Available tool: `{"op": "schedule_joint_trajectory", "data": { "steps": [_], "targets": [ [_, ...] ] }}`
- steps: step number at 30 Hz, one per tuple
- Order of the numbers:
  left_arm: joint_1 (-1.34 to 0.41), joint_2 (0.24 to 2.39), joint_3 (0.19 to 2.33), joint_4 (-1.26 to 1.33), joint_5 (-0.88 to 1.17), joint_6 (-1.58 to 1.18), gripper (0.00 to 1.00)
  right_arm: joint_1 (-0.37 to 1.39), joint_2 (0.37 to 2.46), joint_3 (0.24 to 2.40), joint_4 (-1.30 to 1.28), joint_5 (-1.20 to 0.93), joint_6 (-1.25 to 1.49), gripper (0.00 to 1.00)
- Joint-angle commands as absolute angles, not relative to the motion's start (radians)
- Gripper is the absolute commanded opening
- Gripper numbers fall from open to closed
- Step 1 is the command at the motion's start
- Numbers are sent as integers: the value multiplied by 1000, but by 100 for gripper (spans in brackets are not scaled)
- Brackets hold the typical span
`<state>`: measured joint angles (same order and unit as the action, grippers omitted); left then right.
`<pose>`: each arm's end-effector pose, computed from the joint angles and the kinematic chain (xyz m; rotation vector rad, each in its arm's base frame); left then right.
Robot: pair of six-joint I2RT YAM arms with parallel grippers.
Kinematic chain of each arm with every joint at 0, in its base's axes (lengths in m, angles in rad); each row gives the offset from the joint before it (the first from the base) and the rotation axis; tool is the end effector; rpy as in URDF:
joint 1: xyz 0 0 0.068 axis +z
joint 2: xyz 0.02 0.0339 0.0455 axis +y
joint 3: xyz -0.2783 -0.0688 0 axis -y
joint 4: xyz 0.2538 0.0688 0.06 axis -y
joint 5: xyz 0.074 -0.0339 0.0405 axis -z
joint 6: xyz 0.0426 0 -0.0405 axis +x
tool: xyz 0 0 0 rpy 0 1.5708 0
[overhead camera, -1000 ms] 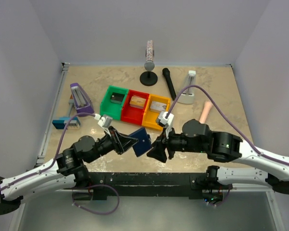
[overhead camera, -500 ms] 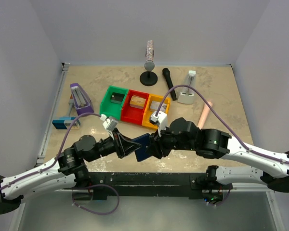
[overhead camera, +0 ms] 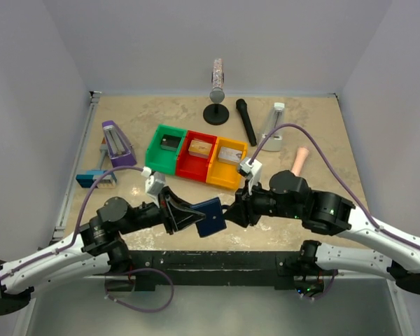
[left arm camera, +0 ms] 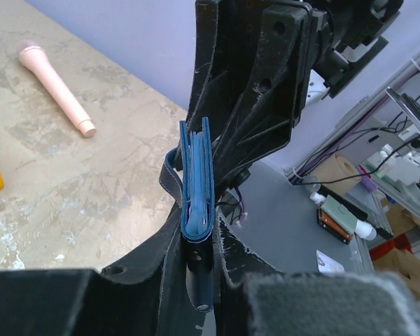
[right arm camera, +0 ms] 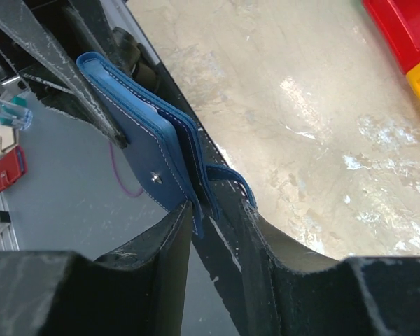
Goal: Take the credit cards out of the card holder
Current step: Open the card holder.
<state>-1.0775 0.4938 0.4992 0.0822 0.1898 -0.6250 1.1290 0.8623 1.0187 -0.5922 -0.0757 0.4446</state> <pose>0.0610 -0.1305 0.3169 0.5449 1.5918 -1.4790 0.0766 0.1694 0.3745 -0.7796 2.0319 1.0402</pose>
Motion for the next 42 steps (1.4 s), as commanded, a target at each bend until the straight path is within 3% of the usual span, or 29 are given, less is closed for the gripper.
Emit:
{"op": "schedule_joint_trajectory", "data": {
  "steps": [1, 12, 30, 42],
  "targets": [
    [-1062, 492, 502, 259, 345, -604, 0, 1118, 833, 1014, -522, -118, 443, 37],
    [-979, 500, 502, 408, 566, -643, 0, 1101, 769, 997, -423, -256, 505, 43],
    [-931, 581, 522, 583, 709, -730, 0, 1049, 696, 954, -265, -394, 632, 65],
    [-928, 601, 511, 637, 729, -761, 0, 1019, 698, 923, -186, -453, 693, 64]
  ]
}}
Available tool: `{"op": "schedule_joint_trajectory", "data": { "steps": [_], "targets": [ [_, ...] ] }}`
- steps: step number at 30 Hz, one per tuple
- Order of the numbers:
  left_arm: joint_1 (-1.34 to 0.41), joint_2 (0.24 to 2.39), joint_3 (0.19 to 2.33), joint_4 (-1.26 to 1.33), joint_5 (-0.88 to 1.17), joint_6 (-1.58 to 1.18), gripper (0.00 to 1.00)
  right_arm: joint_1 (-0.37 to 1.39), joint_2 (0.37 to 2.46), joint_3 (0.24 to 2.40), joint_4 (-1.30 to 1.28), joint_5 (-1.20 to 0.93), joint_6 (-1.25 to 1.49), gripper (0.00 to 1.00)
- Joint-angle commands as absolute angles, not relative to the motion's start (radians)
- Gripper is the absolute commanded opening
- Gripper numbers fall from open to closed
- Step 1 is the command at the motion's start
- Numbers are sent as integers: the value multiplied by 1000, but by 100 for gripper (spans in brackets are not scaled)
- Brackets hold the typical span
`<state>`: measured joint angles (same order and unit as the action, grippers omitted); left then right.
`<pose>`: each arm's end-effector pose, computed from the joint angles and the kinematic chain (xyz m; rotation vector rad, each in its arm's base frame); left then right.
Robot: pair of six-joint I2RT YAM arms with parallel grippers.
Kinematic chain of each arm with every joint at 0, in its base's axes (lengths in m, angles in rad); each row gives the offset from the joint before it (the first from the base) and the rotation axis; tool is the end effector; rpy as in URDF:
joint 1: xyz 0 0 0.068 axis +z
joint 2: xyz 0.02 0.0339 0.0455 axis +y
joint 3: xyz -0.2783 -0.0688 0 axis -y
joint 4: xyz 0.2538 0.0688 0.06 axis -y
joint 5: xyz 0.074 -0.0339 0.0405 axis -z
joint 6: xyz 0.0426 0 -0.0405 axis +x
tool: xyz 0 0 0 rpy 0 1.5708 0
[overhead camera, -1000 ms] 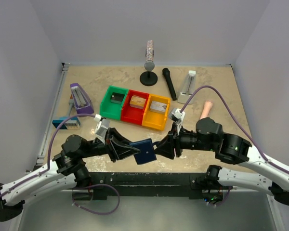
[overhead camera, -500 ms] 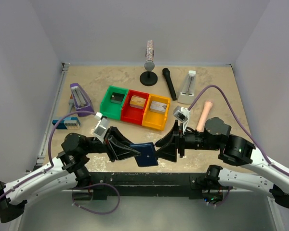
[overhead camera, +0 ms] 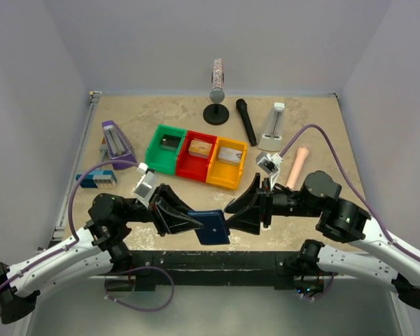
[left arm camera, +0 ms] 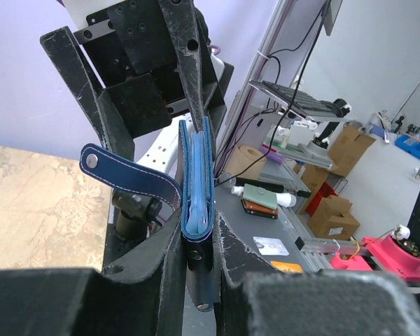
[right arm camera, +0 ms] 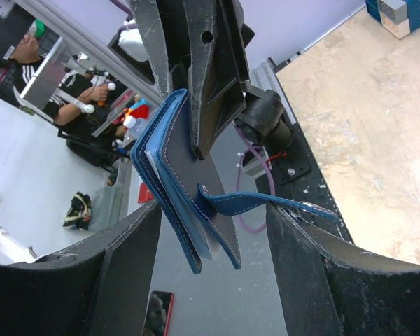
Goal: Take the credit cards out of the card holder
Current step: Open the card holder.
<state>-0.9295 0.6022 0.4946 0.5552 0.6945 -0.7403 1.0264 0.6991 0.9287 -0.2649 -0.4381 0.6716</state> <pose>0.0653 -0.1330 0.3497 0.8451 1.1923 -1.8002 0.0638 0.1402 0.4048 -0.7125 1.7379 1.6007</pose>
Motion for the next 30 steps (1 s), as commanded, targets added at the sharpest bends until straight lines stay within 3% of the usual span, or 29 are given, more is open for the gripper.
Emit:
{"op": "schedule_joint_trajectory", "data": {
  "steps": [1, 30],
  "targets": [
    [-928, 601, 508, 640, 729, -761, 0, 1017, 698, 922, -186, -454, 696, 64],
    [-916, 577, 494, 643, 709, -759, 0, 985, 663, 851, -172, -430, 750, 64]
  ]
}}
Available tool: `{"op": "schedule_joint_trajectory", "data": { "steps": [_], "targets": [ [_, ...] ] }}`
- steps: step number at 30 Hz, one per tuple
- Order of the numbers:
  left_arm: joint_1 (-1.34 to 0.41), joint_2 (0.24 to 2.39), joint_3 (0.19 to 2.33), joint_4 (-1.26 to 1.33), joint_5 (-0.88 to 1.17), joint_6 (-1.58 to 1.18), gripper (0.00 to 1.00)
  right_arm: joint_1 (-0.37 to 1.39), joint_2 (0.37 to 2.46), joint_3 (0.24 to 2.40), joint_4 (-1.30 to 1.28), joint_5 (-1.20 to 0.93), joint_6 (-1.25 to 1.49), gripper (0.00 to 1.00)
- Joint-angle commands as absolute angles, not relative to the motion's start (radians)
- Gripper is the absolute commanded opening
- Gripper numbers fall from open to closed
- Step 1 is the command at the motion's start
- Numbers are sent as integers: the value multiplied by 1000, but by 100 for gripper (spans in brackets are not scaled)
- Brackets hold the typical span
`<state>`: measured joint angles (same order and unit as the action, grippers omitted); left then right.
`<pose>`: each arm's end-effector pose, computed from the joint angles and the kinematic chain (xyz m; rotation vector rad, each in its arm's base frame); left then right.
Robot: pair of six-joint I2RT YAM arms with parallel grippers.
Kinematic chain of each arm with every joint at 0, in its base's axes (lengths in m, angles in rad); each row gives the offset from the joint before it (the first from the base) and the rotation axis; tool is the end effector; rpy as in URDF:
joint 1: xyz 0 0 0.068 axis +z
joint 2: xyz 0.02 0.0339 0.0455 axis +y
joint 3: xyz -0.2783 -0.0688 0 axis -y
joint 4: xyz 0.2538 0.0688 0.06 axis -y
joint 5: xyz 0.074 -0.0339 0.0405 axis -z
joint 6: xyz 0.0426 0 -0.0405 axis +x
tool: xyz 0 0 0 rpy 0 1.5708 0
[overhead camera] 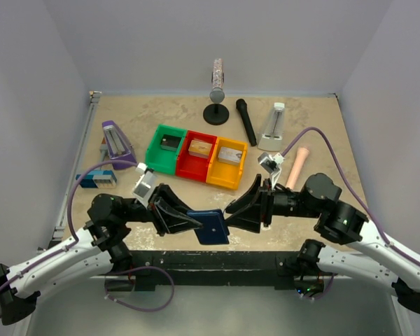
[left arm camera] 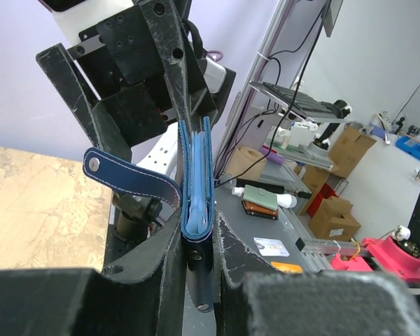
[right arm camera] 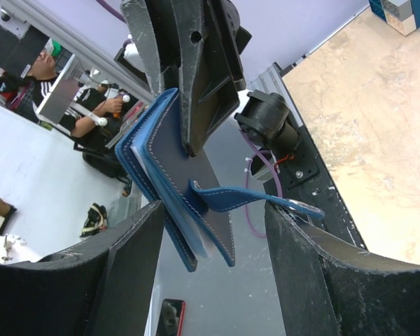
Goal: Take the credit cards out of the card holder
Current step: Open the card holder.
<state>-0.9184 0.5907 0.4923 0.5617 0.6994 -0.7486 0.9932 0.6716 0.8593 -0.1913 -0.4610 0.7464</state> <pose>0.0648 -0.1300 0.3509 0.8390 1.1807 -1.7997 0.0674 0.1381 0.3926 -0.6439 1.7471 1.6550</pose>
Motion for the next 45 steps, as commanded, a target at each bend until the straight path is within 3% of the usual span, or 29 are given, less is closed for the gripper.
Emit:
{"op": "schedule_joint_trajectory", "data": {
  "steps": [1, 30, 45],
  "targets": [
    [-916, 578, 495, 644, 713, -762, 0, 983, 661, 848, -172, -423, 750, 64],
    [-913, 698, 514, 738, 718, -831, 0, 986, 719, 903, -192, -519, 680, 67],
    [-913, 758, 523, 793, 689, -865, 0, 1026, 784, 948, -227, -522, 644, 63]
  ]
}}
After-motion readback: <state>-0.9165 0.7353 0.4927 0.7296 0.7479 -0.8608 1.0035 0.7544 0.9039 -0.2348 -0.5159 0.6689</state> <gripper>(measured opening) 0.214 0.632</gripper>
